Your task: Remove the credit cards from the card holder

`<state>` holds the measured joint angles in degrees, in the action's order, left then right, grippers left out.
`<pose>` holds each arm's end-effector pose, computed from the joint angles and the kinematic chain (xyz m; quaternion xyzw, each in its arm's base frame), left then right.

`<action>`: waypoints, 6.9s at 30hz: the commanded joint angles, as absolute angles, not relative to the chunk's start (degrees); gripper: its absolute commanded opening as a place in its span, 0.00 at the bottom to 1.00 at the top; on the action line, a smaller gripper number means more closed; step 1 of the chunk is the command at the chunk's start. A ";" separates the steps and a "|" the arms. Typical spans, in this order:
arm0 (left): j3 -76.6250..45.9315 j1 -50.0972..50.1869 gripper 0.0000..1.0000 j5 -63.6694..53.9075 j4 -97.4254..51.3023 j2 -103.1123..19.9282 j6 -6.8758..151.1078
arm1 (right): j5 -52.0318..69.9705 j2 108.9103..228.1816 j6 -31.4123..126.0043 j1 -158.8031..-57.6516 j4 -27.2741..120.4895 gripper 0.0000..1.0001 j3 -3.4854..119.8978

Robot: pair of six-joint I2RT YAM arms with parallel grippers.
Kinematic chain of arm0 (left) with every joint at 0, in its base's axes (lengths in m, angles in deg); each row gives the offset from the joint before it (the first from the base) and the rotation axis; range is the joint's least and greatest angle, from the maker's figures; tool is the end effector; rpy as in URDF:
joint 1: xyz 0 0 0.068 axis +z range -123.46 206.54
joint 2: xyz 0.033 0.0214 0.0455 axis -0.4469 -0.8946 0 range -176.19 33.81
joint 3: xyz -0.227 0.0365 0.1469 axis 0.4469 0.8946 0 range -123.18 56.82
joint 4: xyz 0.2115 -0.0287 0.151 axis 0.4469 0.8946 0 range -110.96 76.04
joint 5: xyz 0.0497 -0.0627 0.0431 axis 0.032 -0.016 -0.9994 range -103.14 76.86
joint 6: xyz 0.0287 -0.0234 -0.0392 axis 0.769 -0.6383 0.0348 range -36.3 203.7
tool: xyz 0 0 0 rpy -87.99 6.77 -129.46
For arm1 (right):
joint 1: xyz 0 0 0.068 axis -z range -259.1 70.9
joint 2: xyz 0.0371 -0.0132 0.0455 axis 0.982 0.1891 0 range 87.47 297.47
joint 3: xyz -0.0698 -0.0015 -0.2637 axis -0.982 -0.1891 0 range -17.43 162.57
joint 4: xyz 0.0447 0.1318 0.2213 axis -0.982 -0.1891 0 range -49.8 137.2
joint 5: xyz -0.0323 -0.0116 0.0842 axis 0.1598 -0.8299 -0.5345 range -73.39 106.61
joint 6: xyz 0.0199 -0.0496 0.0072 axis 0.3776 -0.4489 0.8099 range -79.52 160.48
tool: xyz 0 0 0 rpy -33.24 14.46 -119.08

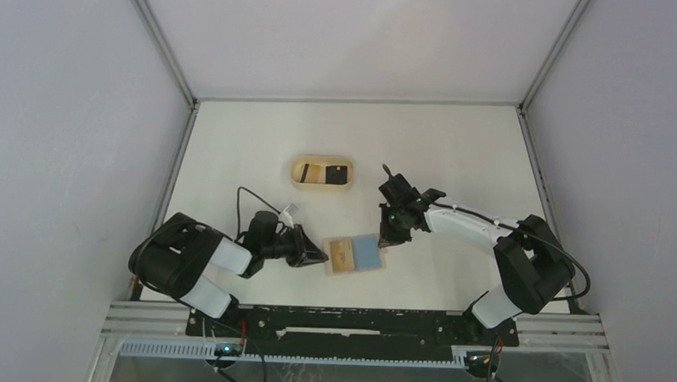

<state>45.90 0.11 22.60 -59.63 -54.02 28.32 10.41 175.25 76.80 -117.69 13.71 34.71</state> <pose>0.1741 -0.1097 0.0886 -0.0842 0.8626 -0.4807 0.1332 0.2187 0.1794 0.1811 -0.0293 0.9817 0.1521 0.1111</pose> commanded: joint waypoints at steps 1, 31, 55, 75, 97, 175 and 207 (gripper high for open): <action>46.78 0.44 0.33 22.32 -60.24 -54.36 26.74 | 9.86 175.92 75.63 -117.34 15.58 0.00 36.54; 46.92 0.07 0.42 15.84 -57.47 -48.63 24.94 | 8.35 176.95 74.76 -117.33 17.01 0.00 36.54; 44.27 -3.59 0.08 14.63 -54.59 -45.38 23.93 | 7.76 177.50 74.75 -117.37 17.65 0.00 36.54; 39.53 -3.57 0.00 8.80 -45.33 -44.48 26.88 | 5.04 162.06 72.09 -117.67 24.25 0.90 38.85; 37.14 -3.55 0.00 3.26 -38.22 -46.03 28.59 | -10.34 183.33 78.68 -120.42 40.00 0.87 35.35; 37.57 -3.17 0.00 1.36 -37.03 -44.90 27.15 | -13.02 193.16 87.34 -124.63 52.17 0.71 41.21; 42.96 -0.62 0.53 5.37 -43.06 -38.61 22.90 | -24.83 196.47 84.18 -119.27 59.76 0.00 42.06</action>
<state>41.12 0.20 -3.21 -42.17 -39.68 23.71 -22.70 196.80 88.53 -121.43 53.81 39.41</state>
